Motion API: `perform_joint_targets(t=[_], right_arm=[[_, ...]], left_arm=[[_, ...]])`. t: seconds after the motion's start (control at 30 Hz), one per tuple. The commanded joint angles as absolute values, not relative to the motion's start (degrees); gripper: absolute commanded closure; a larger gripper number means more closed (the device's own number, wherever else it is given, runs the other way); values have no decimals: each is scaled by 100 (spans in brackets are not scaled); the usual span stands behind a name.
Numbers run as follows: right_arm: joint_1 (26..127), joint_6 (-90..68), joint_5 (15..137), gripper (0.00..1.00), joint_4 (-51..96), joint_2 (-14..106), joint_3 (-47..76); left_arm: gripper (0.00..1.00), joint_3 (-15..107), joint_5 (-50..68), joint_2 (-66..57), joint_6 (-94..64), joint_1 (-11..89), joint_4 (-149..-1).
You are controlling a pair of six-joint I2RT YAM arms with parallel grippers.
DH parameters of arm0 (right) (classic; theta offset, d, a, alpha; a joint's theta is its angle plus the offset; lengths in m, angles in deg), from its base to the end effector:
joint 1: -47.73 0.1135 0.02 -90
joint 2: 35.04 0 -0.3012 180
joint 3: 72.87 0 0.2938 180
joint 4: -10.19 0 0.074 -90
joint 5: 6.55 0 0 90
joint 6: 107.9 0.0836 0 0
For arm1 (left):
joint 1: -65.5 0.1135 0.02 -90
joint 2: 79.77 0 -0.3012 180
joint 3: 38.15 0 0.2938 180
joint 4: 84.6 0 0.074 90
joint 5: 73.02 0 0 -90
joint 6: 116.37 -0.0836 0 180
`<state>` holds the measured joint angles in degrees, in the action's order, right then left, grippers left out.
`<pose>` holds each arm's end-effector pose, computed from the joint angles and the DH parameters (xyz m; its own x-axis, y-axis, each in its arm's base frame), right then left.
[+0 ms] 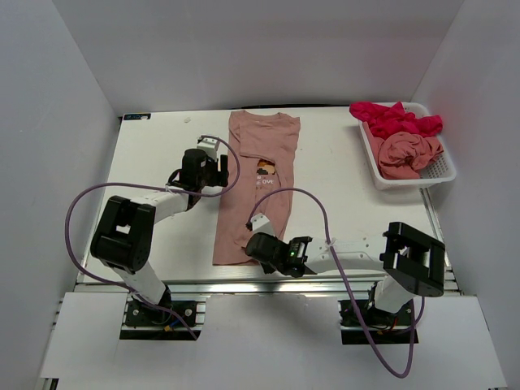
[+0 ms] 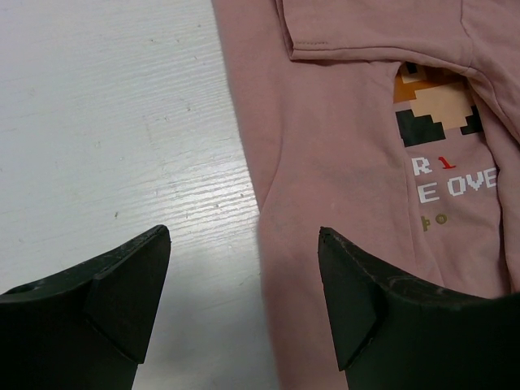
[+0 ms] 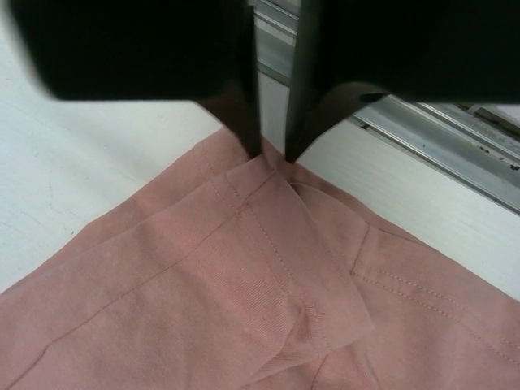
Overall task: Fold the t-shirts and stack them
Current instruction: Rotate the tshirt 90 degrees
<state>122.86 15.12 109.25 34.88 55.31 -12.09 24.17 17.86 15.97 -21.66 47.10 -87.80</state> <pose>0.1287 0.3430 0.1486 -0.6133 -0.3980 -0.6823 -0.5614 0.8272 0.0221 0.4099 -0.1350 0.1721 -0.5009 0.0801 -0.8618 0.2628 0.9628 -0.0632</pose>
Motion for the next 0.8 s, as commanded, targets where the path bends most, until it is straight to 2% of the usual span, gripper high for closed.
perform_joint_targets(t=[0.0,0.07,0.27,0.43,0.77], right_arm=[[12314,1497,11104,73,3454,5347,-1011],[12314,1497,11122,62,3463,5259,-1046],[12314,1506,11166,40,3480,5153,-1037],[12314,1515,11201,38,3436,5127,-1064],[12314,1559,11306,42,3375,5171,-1116]], left_arm=[[17,2628,1707,1559,-2101,4713,-8732],[17,2628,1707,1559,-2092,4722,-8732],[17,2636,1707,1559,-2092,4722,-8714],[17,2636,1715,1568,-2110,4713,-8714],[17,2628,1707,1603,-2101,4713,-8723]])
